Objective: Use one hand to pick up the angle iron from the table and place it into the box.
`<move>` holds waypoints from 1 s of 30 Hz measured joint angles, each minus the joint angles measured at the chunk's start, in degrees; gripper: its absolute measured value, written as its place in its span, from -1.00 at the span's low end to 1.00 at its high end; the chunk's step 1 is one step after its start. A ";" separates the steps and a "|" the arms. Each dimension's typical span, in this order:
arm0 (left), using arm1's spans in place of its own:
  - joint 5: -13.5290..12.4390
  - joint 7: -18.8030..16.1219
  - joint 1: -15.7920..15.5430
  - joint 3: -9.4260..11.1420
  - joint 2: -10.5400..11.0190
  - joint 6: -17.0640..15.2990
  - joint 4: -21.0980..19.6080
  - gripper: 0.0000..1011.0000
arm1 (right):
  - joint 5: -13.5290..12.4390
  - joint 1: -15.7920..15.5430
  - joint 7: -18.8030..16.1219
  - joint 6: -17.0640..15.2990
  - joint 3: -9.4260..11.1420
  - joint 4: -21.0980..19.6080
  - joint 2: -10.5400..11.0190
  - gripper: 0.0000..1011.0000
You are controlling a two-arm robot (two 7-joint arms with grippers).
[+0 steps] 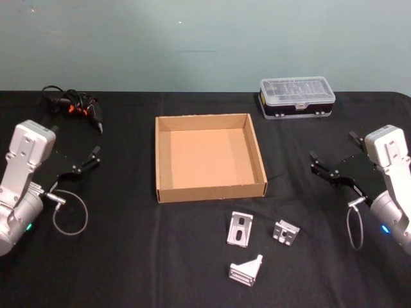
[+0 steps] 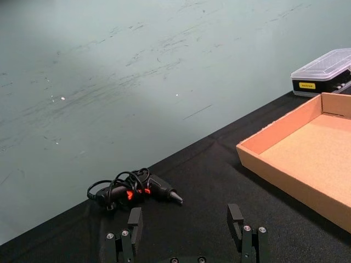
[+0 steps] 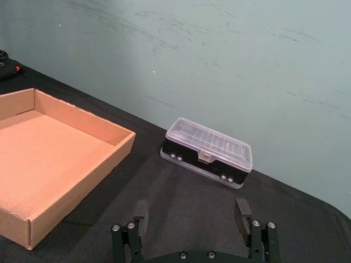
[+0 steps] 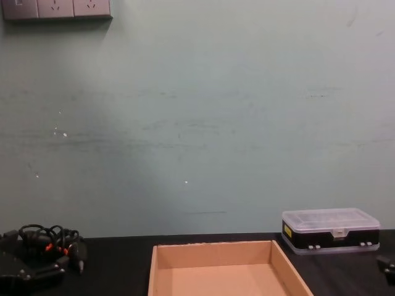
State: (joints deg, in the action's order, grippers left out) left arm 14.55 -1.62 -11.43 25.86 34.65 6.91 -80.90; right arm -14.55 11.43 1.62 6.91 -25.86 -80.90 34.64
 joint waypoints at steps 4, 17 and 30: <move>0.00 0.00 0.00 0.00 0.00 0.00 0.00 1.00 | 0.00 0.00 0.00 0.00 0.00 0.00 0.00 0.98; 0.00 0.00 0.00 0.00 0.00 0.00 0.00 1.00 | 0.00 0.00 0.00 0.00 0.00 0.00 0.00 0.98; 0.00 0.00 0.00 0.00 0.00 0.00 0.00 1.00 | 0.00 0.00 0.00 0.00 0.00 0.00 0.00 0.98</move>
State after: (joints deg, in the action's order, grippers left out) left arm 14.55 -1.62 -11.43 25.86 34.65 6.91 -80.90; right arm -14.55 11.43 1.62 6.91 -25.86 -80.90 34.64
